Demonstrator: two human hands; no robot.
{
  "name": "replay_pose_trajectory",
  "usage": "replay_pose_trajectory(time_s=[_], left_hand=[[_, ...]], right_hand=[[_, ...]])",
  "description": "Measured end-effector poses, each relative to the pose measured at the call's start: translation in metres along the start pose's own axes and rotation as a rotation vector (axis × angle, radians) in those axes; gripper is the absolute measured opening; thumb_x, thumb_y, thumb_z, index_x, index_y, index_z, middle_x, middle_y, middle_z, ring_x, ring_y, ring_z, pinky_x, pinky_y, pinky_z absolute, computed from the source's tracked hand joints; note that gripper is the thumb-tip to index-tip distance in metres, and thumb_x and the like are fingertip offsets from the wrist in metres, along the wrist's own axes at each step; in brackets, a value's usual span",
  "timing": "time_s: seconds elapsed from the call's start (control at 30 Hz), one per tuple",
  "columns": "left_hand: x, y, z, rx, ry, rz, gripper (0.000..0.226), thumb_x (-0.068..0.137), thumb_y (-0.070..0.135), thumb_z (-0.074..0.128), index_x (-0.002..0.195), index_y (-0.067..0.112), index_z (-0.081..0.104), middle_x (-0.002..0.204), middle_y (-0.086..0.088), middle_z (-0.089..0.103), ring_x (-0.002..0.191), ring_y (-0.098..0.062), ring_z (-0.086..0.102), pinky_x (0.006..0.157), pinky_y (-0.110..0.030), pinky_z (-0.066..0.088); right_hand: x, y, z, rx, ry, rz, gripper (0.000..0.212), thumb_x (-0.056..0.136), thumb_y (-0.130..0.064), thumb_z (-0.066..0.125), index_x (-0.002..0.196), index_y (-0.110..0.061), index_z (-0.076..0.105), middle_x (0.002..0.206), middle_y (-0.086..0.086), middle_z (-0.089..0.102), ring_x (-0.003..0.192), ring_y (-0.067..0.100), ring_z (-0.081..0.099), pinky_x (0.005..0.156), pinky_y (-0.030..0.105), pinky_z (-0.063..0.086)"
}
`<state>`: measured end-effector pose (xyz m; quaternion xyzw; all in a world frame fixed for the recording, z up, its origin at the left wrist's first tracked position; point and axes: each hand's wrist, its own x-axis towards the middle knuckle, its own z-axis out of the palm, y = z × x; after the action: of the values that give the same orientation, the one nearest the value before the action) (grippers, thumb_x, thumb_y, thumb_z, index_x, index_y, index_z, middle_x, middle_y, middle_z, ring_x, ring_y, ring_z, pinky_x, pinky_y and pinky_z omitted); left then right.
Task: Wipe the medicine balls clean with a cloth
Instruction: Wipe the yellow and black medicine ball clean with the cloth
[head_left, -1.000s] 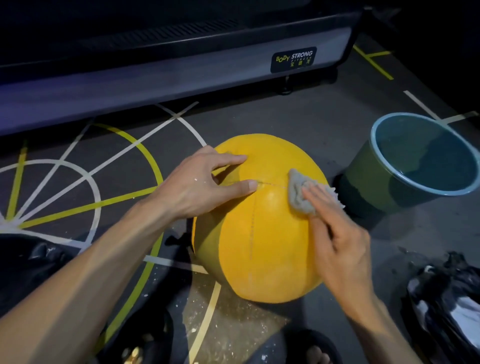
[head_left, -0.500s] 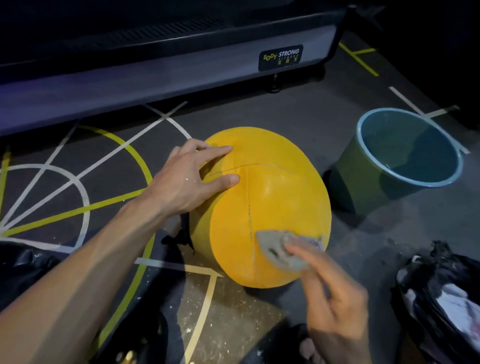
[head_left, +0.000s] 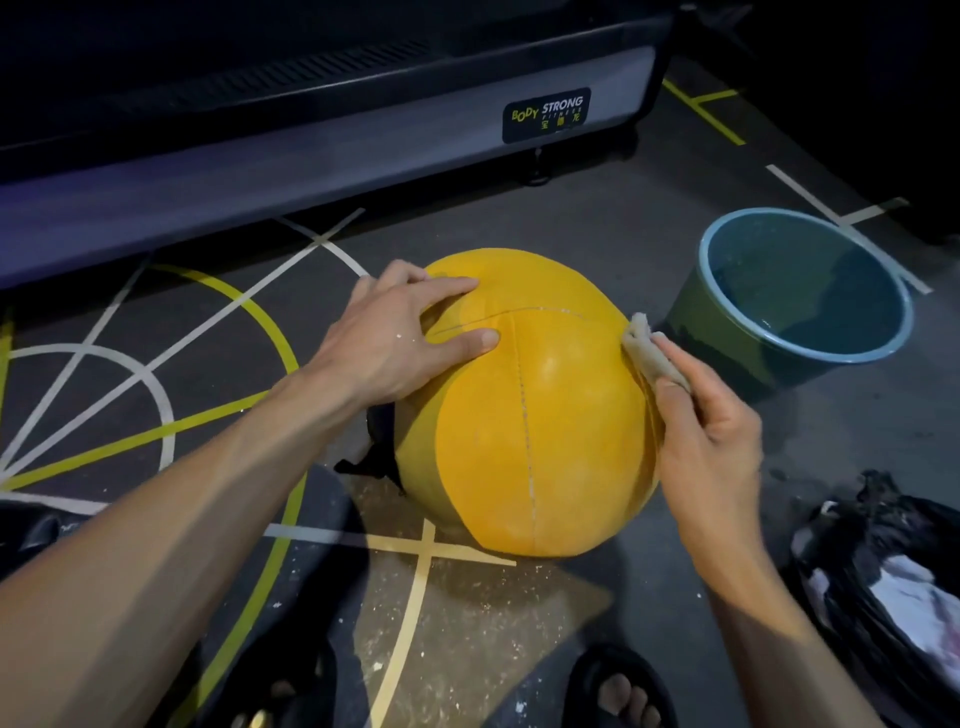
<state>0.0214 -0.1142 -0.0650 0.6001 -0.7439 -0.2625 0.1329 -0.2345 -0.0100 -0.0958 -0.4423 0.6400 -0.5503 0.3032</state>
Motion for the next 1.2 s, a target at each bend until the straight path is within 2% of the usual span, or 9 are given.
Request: replay_pose_trajectory(time_s=[0.1, 0.2, 0.33, 0.47, 0.57, 0.7, 0.8, 0.97, 1.2], left_hand=[[0.017, 0.016, -0.001, 0.040, 0.003, -0.007, 0.075, 0.078, 0.083, 0.056, 0.145, 0.052, 0.047, 0.137, 0.010, 0.042, 0.133, -0.022, 0.035, 0.105, -0.045, 0.038], [0.028, 0.021, -0.001, 0.047, 0.006, -0.017, 0.071, 0.079, 0.081, 0.060, 0.143, 0.052, 0.049, 0.135, 0.007, 0.044, 0.133, -0.026, 0.036, 0.107, -0.046, 0.038], [0.027, 0.011, 0.001, -0.017, 0.008, -0.021, 0.072, 0.076, 0.081, 0.063, 0.141, 0.053, 0.051, 0.130, 0.011, 0.043, 0.131, -0.024, 0.037, 0.106, -0.041, 0.035], [0.028, 0.012, 0.004, -0.048, 0.015, -0.044, 0.072, 0.078, 0.079, 0.063, 0.143, 0.051, 0.050, 0.129, 0.012, 0.040, 0.133, -0.023, 0.034, 0.103, -0.039, 0.031], [0.028, 0.016, 0.004, -0.049, 0.035, -0.069, 0.073, 0.078, 0.079, 0.063, 0.144, 0.049, 0.050, 0.126, 0.012, 0.038, 0.135, -0.024, 0.033, 0.101, -0.041, 0.033], [0.028, 0.014, 0.001, -0.037, 0.035, -0.089, 0.074, 0.076, 0.081, 0.064, 0.142, 0.050, 0.051, 0.129, 0.009, 0.041, 0.133, -0.027, 0.037, 0.101, -0.044, 0.037], [0.026, 0.014, 0.002, -0.035, 0.037, -0.097, 0.075, 0.077, 0.082, 0.061, 0.144, 0.049, 0.050, 0.135, 0.006, 0.044, 0.133, -0.028, 0.037, 0.101, -0.045, 0.037], [0.022, 0.013, 0.005, -0.167, 0.013, -0.087, 0.073, 0.084, 0.078, 0.057, 0.148, 0.046, 0.047, 0.134, 0.009, 0.042, 0.134, -0.025, 0.039, 0.102, -0.038, 0.035], [-0.004, -0.009, 0.016, -0.415, 0.093, 0.200, 0.057, 0.093, 0.053, 0.062, 0.147, 0.038, 0.050, 0.149, 0.017, 0.048, 0.138, -0.002, 0.044, 0.114, -0.034, 0.040]], right_hand=[[-0.022, -0.002, 0.015, -0.103, -0.016, -0.206, 0.036, 0.105, -0.005, 0.052, 0.136, -0.018, 0.065, 0.141, -0.006, 0.063, 0.136, 0.005, 0.053, 0.116, 0.028, 0.040], [-0.065, 0.020, 0.035, -0.330, -0.209, -0.626, 0.038, 0.095, 0.005, 0.053, 0.131, 0.001, 0.065, 0.145, 0.014, 0.058, 0.144, 0.027, 0.046, 0.122, 0.044, 0.033], [-0.080, 0.042, 0.010, -0.562, -0.386, -0.788, 0.043, 0.100, -0.004, 0.046, 0.140, -0.009, 0.059, 0.154, 0.005, 0.050, 0.148, 0.025, 0.041, 0.120, 0.048, 0.035], [-0.042, 0.038, 0.002, -0.403, -0.226, -0.621, 0.043, 0.097, 0.001, 0.047, 0.139, -0.003, 0.058, 0.151, 0.011, 0.052, 0.146, 0.025, 0.043, 0.118, 0.055, 0.038], [-0.033, 0.027, 0.017, -0.302, -0.010, -0.402, 0.045, 0.098, 0.001, 0.049, 0.141, -0.005, 0.057, 0.153, 0.005, 0.051, 0.148, 0.022, 0.041, 0.121, 0.046, 0.035], [-0.065, 0.046, 0.037, -0.412, -0.187, -0.703, 0.040, 0.093, 0.006, 0.055, 0.133, 0.004, 0.061, 0.145, 0.019, 0.056, 0.141, 0.040, 0.048, 0.114, 0.061, 0.039], [-0.056, 0.048, 0.027, -0.481, -0.285, -0.801, 0.040, 0.096, 0.001, 0.053, 0.135, -0.003, 0.061, 0.146, 0.014, 0.057, 0.141, 0.032, 0.049, 0.109, 0.061, 0.044], [-0.026, 0.027, 0.013, -0.342, -0.194, -0.472, 0.043, 0.101, 0.002, 0.050, 0.142, -0.009, 0.058, 0.153, 0.006, 0.051, 0.149, 0.020, 0.039, 0.123, 0.043, 0.032], [0.015, 0.015, 0.003, -0.210, -0.061, -0.276, 0.045, 0.102, 0.002, 0.051, 0.142, -0.017, 0.059, 0.152, -0.003, 0.052, 0.145, 0.006, 0.041, 0.122, 0.043, 0.034]])
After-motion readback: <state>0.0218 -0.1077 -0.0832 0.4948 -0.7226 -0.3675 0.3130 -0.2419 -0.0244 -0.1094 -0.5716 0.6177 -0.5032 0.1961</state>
